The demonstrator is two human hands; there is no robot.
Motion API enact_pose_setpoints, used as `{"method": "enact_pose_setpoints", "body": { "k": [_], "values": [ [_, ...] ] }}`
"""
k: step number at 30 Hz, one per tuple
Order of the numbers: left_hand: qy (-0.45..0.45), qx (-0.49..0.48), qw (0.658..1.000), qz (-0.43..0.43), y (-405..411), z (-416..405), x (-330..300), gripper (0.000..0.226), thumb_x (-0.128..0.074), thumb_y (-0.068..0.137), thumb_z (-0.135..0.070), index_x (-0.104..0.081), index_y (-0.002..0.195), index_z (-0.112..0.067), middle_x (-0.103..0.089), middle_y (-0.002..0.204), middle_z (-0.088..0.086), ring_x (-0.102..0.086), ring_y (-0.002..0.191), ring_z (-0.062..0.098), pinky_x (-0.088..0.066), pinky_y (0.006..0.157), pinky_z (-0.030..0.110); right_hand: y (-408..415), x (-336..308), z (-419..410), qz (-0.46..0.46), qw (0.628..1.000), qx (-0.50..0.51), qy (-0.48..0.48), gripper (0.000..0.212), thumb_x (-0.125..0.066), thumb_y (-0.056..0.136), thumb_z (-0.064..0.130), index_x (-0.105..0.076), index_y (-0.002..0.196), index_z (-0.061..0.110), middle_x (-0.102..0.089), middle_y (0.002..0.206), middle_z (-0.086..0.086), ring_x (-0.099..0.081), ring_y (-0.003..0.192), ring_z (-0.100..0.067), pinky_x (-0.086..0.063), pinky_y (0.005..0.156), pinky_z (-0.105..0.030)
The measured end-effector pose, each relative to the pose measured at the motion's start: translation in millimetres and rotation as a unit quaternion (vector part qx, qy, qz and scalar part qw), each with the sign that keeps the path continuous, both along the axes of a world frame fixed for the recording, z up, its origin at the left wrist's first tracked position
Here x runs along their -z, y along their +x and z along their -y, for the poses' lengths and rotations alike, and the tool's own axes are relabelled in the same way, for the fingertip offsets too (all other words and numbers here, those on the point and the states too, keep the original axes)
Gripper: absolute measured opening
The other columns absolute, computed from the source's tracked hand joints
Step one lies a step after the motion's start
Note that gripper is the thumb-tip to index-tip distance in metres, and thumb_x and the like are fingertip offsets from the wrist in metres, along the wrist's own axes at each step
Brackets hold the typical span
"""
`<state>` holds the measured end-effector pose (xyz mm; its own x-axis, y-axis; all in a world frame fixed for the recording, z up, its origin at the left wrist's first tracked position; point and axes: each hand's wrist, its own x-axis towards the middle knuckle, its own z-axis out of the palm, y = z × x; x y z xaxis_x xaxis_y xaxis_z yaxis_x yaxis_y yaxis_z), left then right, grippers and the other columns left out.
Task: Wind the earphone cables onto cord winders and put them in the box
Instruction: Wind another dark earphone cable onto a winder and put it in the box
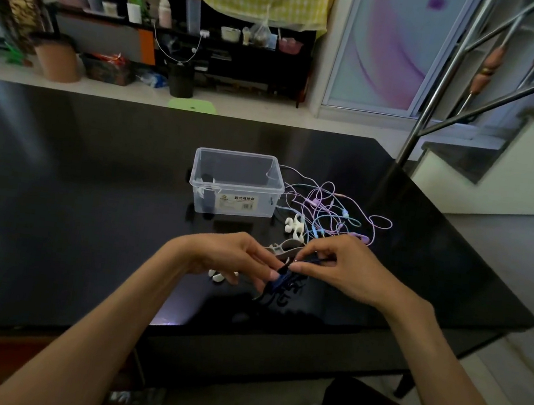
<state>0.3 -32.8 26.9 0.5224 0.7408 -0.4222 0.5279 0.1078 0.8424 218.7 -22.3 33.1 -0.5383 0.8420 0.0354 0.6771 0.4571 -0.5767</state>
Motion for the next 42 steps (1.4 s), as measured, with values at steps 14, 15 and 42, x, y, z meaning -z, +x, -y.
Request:
{"method": "enact_pose_setpoints", "body": {
  "k": [14,15,42],
  "values": [
    [0.002,0.010,0.991,0.137,3,2,-6,0.035,-0.054,0.094,-0.015,-0.057,0.129,-0.016,-0.065,0.122,0.009,-0.062,0.110,0.020,-0.053,0.086,0.022,13,6,-10,-0.201,0.917,-0.012,-0.345,0.026,-0.066,0.077,0.051,-0.071,0.074,0.026,-0.032,0.059,0.006,-0.024,0.052,-0.005,-0.015,0.049,-0.018],
    [0.004,-0.006,0.987,0.162,4,1,-6,0.035,-0.052,0.095,-0.015,-0.056,0.130,-0.015,-0.065,0.122,0.009,-0.062,0.112,0.022,-0.052,0.089,0.024,9,7,-11,-0.225,0.913,0.004,-0.341,0.027,-0.063,0.076,0.050,-0.071,0.077,0.024,-0.032,0.057,0.007,-0.024,0.052,-0.006,-0.015,0.049,-0.019],
    [-0.078,-0.426,0.806,0.403,27,-13,22,0.018,-0.049,0.097,-0.021,-0.065,0.095,-0.012,-0.070,0.092,0.000,-0.065,0.088,0.011,-0.049,0.089,0.028,-47,24,-7,-0.168,0.978,0.103,-0.063,0.026,-0.045,0.099,0.023,-0.062,0.084,0.012,-0.050,0.046,0.016,-0.047,0.045,0.011,-0.033,0.050,-0.008]
  ]
}}
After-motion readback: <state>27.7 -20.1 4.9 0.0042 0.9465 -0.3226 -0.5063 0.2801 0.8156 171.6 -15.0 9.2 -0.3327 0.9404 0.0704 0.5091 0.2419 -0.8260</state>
